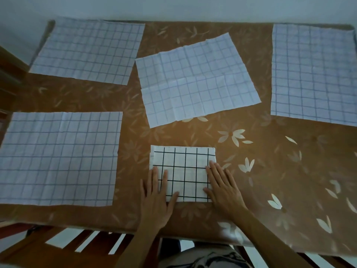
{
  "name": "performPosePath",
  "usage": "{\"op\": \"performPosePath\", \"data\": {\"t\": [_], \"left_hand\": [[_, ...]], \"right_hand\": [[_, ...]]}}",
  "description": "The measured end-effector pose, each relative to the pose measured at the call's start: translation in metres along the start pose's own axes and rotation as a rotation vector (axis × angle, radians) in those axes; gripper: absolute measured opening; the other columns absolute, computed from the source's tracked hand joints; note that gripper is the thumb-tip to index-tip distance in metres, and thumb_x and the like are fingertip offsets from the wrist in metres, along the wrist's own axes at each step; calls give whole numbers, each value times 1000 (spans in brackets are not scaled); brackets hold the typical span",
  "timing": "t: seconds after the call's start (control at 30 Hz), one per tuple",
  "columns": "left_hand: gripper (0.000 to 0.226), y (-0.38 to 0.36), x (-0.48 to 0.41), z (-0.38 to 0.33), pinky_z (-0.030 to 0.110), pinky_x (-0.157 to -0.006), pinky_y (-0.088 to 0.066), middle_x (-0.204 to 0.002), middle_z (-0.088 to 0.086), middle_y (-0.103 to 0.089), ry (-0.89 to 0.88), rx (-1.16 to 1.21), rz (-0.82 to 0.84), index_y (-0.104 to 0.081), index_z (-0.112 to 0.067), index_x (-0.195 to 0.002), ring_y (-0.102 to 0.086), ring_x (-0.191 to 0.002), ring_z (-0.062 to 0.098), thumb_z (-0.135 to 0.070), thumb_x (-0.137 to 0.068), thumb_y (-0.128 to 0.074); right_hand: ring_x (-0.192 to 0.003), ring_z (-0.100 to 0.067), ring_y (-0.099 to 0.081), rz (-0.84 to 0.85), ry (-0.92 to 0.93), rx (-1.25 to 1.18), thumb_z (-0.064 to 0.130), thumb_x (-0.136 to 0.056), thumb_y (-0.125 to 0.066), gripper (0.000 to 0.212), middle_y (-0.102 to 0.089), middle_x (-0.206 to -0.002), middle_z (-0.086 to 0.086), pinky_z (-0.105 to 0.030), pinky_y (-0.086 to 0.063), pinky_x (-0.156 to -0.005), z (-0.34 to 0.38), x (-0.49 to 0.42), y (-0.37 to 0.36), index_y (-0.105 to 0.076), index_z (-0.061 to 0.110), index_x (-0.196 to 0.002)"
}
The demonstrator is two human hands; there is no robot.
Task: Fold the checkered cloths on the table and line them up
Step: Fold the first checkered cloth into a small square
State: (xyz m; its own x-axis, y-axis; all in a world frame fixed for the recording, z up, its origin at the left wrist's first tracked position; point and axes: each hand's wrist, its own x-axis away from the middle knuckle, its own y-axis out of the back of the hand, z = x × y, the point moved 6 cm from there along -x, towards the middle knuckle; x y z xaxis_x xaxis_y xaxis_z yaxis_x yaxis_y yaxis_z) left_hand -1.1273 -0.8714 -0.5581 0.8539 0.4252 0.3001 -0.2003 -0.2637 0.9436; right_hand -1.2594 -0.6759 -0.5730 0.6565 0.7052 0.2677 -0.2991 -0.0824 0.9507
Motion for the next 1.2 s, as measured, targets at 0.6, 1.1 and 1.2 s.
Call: {"op": "performPosePath", "data": {"t": [0.6, 1.1, 1.2], "left_hand": [[80, 23, 4, 5, 44, -120, -22, -167, 10, -3, -51, 98, -5, -21, -24, -157, -12, -153, 28, -53, -91, -56], [87, 29, 10, -42, 38, -124, -8, -167, -6, 2, -388, 179, 86, -17, -33, -156, 6, -153, 14, -45, -84, -65], [91, 21, 11, -47, 33, -125, -13, -166, -8, -1, -372, 200, 100, -13, -29, -158, 1, -153, 10, -25, -87, -69]], "right_hand": [[-114, -25, -54, 174, -113, -181, 40, -87, -68, 48, -55, -127, -5, -37, -44, -95, -15, -93, 86, -51, 16, -125], [-94, -19, -64, 88, -527, -1039, 29, -93, -66, 37, -67, -107, -2, -39, -57, -85, -35, -20, 70, -59, 11, -124], [-96, -19, -68, 96, -585, -1256, 15, -86, -73, 27, -69, -114, -6, -42, -59, -85, -29, -7, 60, -59, 18, -109]]}}
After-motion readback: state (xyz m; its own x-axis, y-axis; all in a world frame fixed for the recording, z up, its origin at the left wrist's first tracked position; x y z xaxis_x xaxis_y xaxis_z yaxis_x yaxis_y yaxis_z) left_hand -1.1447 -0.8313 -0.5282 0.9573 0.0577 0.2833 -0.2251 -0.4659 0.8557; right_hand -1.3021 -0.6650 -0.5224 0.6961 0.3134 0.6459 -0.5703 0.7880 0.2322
